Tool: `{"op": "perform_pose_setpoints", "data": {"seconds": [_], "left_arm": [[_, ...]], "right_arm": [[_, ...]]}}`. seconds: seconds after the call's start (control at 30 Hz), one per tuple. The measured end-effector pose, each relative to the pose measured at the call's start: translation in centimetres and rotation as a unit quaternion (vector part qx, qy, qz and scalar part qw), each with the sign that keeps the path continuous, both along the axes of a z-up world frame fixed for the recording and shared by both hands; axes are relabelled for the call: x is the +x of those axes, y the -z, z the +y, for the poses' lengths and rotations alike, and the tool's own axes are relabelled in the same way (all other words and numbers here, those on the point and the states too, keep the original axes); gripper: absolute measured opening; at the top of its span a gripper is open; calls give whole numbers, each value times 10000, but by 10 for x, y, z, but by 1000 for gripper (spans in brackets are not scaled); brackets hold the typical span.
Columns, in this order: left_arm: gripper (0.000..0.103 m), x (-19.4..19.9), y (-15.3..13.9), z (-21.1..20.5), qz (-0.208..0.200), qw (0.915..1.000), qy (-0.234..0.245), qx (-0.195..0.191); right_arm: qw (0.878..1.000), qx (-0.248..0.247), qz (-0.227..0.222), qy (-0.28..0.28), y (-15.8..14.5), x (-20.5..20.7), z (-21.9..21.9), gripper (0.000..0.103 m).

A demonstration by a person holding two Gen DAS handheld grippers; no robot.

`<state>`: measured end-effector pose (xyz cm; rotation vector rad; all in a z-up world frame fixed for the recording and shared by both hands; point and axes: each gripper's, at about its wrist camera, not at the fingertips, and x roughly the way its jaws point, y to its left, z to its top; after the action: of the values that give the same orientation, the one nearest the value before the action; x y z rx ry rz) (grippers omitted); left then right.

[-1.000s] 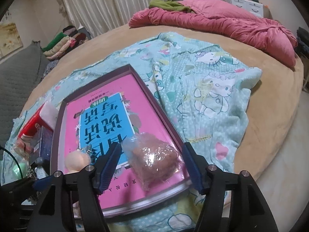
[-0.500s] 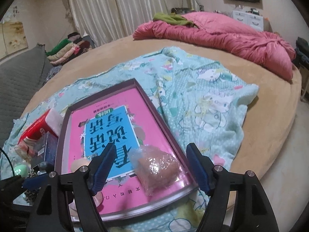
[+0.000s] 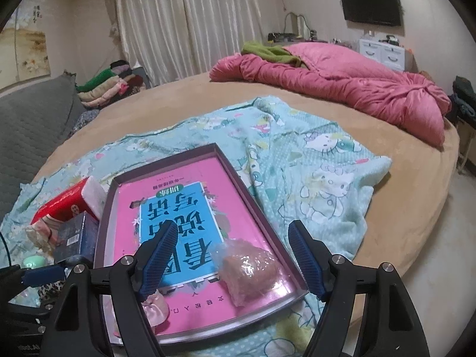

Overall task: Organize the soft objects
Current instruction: 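Move both open tools back toward the pile of items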

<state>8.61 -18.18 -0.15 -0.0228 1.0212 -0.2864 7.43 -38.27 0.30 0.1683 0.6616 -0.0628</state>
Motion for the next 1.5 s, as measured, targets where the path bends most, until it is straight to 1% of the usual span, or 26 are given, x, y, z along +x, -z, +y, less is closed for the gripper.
{"op": "perform_pose_setpoints", "data": {"seconds": [0.23,0.5,0.8,0.97,1.13,1.3,1.5], "left_arm": [[80,-7,-8,16,-72,9999,-136,-19],[80,-14,-21,37,-195,9994,-284,35],[80,-22,-34,70,-340,9971,-681,74],[80,-26,-37,84,-327,9965,-769,-21],[80,-29,-37,96,-314,9956,-872,-106],[80,-28,-37,116,-329,9936,-1072,-125],[80,-28,-36,146,-288,9899,-1369,-244]], "right_arm": [[9997,-147,-202,-68,-12,-8,12,78],[9986,-249,-330,-318,-23,-17,35,78],[9959,-457,-486,-618,-33,-26,59,79],[9944,-558,-559,-698,-39,-28,68,79],[9918,-782,-634,-791,-48,-30,78,79],[9910,-728,-701,-874,-59,-32,84,79],[9889,-717,-776,-1042,-68,-37,96,79]]}}
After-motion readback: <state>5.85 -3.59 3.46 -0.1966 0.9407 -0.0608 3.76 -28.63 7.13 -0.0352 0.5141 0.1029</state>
